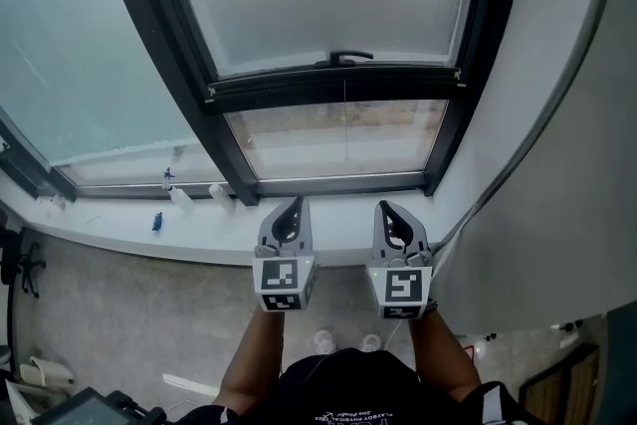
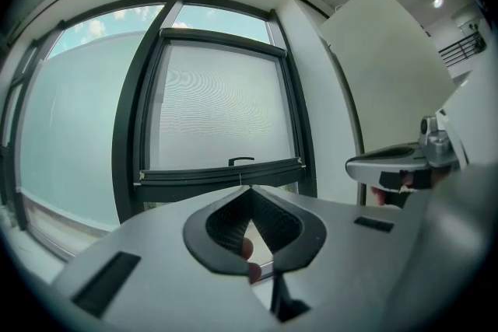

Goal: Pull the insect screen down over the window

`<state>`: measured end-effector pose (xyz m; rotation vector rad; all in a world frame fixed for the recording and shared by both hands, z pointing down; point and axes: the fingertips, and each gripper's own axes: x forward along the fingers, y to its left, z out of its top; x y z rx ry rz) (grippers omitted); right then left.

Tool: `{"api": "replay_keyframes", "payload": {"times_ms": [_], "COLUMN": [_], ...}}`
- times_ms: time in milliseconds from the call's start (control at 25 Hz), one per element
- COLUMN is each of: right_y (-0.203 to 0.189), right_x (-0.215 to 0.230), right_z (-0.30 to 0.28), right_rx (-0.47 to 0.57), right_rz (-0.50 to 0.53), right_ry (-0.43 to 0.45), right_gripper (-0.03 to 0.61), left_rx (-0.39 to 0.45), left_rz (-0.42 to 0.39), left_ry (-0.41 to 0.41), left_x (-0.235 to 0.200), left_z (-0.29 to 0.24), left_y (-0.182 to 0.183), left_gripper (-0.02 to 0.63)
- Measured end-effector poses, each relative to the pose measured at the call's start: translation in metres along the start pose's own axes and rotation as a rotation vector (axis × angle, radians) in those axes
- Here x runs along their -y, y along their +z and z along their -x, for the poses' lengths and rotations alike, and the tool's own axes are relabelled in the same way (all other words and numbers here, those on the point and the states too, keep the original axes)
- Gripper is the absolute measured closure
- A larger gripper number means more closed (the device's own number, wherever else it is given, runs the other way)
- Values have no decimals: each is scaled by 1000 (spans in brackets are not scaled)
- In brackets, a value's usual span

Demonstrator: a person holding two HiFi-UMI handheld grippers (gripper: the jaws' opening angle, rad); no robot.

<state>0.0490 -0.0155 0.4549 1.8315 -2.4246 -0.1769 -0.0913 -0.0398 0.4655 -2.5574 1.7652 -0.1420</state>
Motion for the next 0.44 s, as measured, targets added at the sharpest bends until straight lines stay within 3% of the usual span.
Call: {"api": "replay_keyframes", "payload": {"times_ms": [440], "right_y": [2], "right_x": [-4], "right_z": [9], "right_rx": [10], "right_rz": [-1], "right_ry": [9], "right_gripper": [575], "left_rx": [-8], "left_rz": [11], "left_ry": [33], "left_x": [-8], "left_z": [12], "left_y": [-6], "left_gripper": [611]}}
